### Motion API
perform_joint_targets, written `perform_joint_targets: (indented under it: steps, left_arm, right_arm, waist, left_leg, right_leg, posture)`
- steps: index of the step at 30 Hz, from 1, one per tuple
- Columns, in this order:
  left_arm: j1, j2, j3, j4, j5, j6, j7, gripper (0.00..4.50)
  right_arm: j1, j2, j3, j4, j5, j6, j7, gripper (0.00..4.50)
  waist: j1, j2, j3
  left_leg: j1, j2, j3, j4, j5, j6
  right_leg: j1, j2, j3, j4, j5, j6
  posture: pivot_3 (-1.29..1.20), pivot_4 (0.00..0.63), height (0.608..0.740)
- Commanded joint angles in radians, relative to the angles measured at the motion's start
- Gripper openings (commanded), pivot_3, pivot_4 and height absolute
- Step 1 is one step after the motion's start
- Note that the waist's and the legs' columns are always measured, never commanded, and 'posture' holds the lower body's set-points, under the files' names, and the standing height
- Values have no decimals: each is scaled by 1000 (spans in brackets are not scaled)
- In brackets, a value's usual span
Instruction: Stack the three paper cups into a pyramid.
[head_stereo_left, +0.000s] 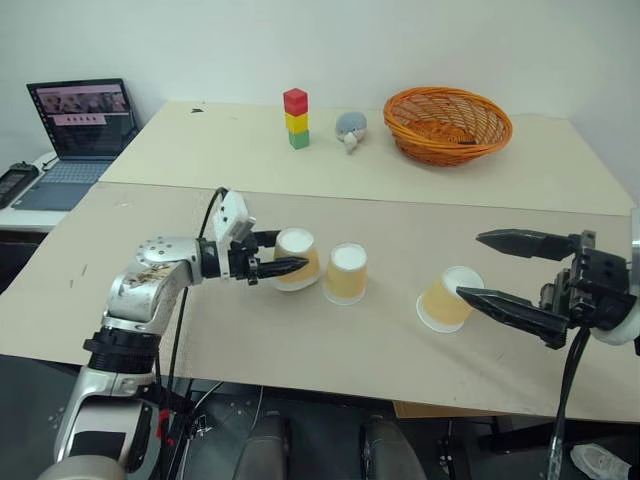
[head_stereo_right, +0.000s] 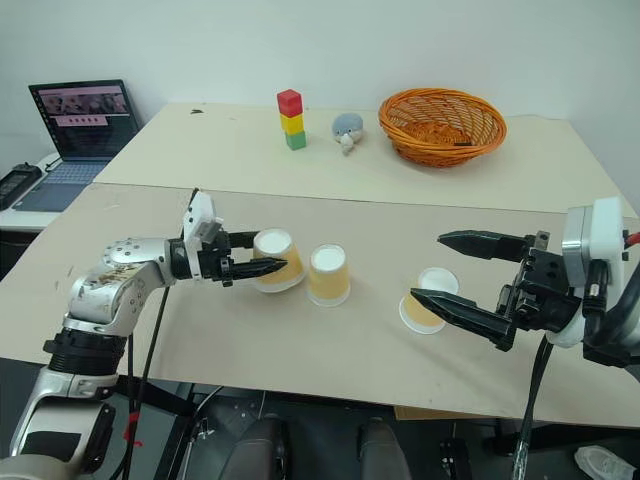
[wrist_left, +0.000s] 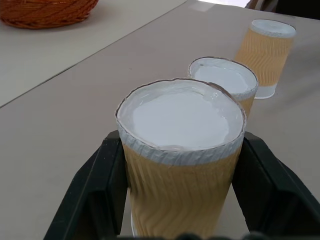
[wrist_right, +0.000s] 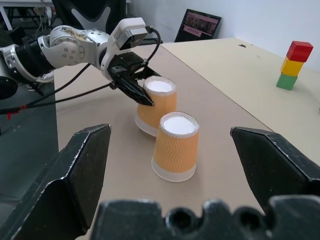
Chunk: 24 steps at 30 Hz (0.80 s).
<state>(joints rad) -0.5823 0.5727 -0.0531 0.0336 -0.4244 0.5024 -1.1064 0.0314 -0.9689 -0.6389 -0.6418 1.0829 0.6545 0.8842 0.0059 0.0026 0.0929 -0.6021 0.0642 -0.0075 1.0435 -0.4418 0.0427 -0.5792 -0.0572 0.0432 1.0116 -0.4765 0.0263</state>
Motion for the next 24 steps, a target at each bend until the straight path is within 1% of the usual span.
perform_joint_targets:
  steps: [1,13,18,22,23,24]
  left_arm:
    - [-4,1,-1,-30,-12,-4,-12,2858]
    - [9,2,-3,-24,-14,-4,-5,2858]
    - [14,-14,-14,-25,1,-26,10,2858]
    - [12,-29,-12,-20,7,-22,33,3986]
    - [12,-30,-13,-21,15,-27,39,4406]
    - [15,-29,-19,-26,29,-39,45,4406]
  right_arm:
    - [-1,-19,-40,-27,22,7,-10,4500]
    - [8,-18,-49,-24,26,9,-12,4500]
    - [9,-20,-51,-20,25,10,-7,4500]
    - [7,-20,-53,-16,29,10,-8,4500]
    - [7,-20,-54,-16,28,10,-8,4500]
    - [7,-20,-54,-16,29,10,-8,4500]
  waist:
    - [0,0,0]
    - [0,0,0]
    - [0,0,0]
    - [0,0,0]
    - [0,0,0]
    - [0,0,0]
  left_leg:
    - [0,0,0,0,0,0]
    - [0,0,0,0,0,0]
    - [0,0,0,0,0,0]
    - [0,0,0,0,0,0]
    - [0,0,0,0,0,0]
    - [0,0,0,0,0,0]
  right_leg:
    - [0,0,0,0,0,0]
    - [0,0,0,0,0,0]
    - [0,0,0,0,0,0]
    - [0,0,0,0,0,0]
    - [0,0,0,0,0,0]
    - [0,0,0,0,0,0]
  posture:
    - [0,150,638]
    - [0,150,638]
    - [0,150,638]
    - [0,150,638]
    - [0,150,638]
    - [0,150,638]
